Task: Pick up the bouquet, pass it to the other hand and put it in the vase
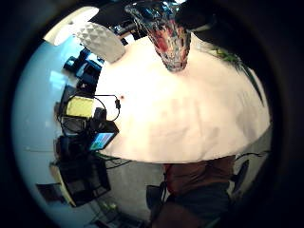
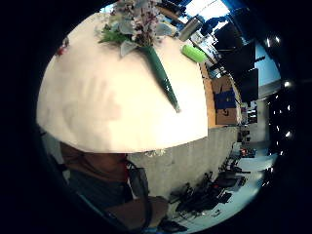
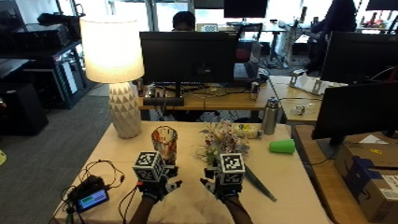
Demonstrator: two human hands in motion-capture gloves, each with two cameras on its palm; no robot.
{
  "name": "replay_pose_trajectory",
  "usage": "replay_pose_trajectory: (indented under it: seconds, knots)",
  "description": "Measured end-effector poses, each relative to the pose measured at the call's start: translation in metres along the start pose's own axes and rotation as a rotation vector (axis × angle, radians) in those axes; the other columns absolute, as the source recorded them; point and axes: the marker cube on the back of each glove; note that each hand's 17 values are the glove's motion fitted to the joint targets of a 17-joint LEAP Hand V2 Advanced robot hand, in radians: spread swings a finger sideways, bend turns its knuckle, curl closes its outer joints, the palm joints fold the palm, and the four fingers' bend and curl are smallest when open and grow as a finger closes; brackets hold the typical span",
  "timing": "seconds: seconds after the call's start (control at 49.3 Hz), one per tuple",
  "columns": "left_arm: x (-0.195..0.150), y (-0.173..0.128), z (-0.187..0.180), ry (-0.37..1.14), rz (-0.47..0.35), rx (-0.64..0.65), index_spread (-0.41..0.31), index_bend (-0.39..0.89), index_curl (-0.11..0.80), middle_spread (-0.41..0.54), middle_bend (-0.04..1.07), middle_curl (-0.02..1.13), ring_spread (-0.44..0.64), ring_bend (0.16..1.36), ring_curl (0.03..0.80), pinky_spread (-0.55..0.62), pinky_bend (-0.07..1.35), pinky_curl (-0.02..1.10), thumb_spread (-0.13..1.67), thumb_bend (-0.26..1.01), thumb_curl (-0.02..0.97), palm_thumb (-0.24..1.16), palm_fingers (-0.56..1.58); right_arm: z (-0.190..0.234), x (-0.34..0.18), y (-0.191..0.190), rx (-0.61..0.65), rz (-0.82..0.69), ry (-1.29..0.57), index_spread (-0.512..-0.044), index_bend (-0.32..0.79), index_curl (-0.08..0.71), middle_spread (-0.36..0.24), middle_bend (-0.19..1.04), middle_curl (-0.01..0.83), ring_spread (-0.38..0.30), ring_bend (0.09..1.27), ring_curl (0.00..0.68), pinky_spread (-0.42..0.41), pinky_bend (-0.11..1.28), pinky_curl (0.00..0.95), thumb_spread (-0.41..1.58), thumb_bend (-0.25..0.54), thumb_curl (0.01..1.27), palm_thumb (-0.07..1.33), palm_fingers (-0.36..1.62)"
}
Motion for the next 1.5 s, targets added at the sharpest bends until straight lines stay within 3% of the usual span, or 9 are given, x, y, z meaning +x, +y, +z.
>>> replay_pose_trajectory:
  seconds: [0.061, 0.142, 0.365, 0.792, 1.157, 1.38, 1.502]
  knots:
    - [0.000, -0.001, 0.001, 0.001, 0.002, 0.003, -0.083, 0.08, 0.032, 0.003, 0.21, 0.09, 0.13, 0.45, 0.115, 0.23, 0.46, 0.10, 0.51, -0.01, 0.047, 0.01, 0.37, -0.002, 0.001, 0.001, -0.001, 0.004, 0.005, -0.250, 0.14, 0.059, 0.015, 0.19, 0.060, 0.100, 0.24, 0.051, 0.162, 0.44, 0.098, 0.56, 0.067, 0.07, 0.14, 0.18]
    - [-0.002, -0.002, 0.002, 0.005, 0.003, 0.007, -0.104, 0.09, 0.056, 0.003, 0.22, 0.14, 0.17, 0.49, 0.164, 0.31, 0.51, 0.15, 0.68, -0.02, 0.082, 0.01, 0.33, 0.004, 0.003, -0.005, 0.021, 0.000, 0.005, -0.315, 0.15, 0.096, 0.019, 0.19, 0.097, 0.133, 0.25, 0.083, 0.216, 0.49, 0.136, 0.76, 0.062, 0.10, 0.17, 0.16]
    - [-0.003, -0.001, 0.001, 0.009, 0.000, 0.002, -0.127, 0.11, 0.112, 0.002, 0.22, 0.22, 0.21, 0.54, 0.213, 0.41, 0.57, 0.19, 0.90, -0.02, 0.159, 0.01, 0.27, 0.001, 0.002, -0.002, 0.022, -0.005, -0.009, -0.385, 0.15, 0.159, 0.023, 0.20, 0.173, 0.175, 0.28, 0.132, 0.285, 0.53, 0.179, 1.00, 0.010, 0.18, 0.19, 0.11]
    - [-0.003, -0.002, 0.001, 0.011, 0.004, 0.009, -0.133, 0.12, 0.184, -0.003, 0.23, 0.30, 0.23, 0.57, 0.251, 0.44, 0.60, 0.22, 0.99, -0.02, 0.242, 0.01, 0.23, -0.008, 0.012, 0.006, 0.012, 0.011, 0.014, -0.406, 0.15, 0.225, 0.025, 0.20, 0.260, 0.192, 0.30, 0.189, 0.312, 0.57, 0.219, 1.09, -0.028, 0.24, 0.16, 0.07]
    - [-0.008, 0.002, -0.010, 0.049, 0.010, 0.107, -0.134, 0.13, 0.216, -0.004, 0.22, 0.33, 0.22, 0.58, 0.269, 0.44, 0.63, 0.24, 1.00, -0.02, 0.268, 0.03, 0.21, -0.016, 0.104, 0.001, 0.090, 0.079, -0.015, -0.401, 0.10, 0.213, 0.049, 0.19, 0.287, 0.208, 0.34, 0.228, 0.315, 0.66, 0.256, 1.11, -0.008, 0.29, 0.30, -0.05]
    - [-0.005, 0.002, -0.009, 0.048, 0.019, 0.129, -0.128, 0.12, 0.225, -0.001, 0.21, 0.34, 0.22, 0.58, 0.274, 0.44, 0.64, 0.25, 1.03, -0.02, 0.278, 0.08, 0.20, 0.006, 0.164, -0.020, 0.172, 0.159, -0.037, -0.395, 0.08, 0.175, 0.058, 0.19, 0.296, 0.217, 0.32, 0.233, 0.312, 0.70, 0.273, 1.12, -0.015, 0.30, 0.34, -0.12]
    - [-0.004, 0.000, -0.006, 0.047, 0.024, 0.131, -0.128, 0.12, 0.228, 0.002, 0.20, 0.35, 0.22, 0.58, 0.278, 0.44, 0.64, 0.25, 1.03, -0.02, 0.279, 0.08, 0.20, 0.031, 0.188, -0.028, 0.124, 0.211, -0.051, -0.391, 0.08, 0.159, 0.066, 0.18, 0.296, 0.221, 0.32, 0.236, 0.311, 0.72, 0.278, 1.10, -0.013, 0.30, 0.38, -0.13]
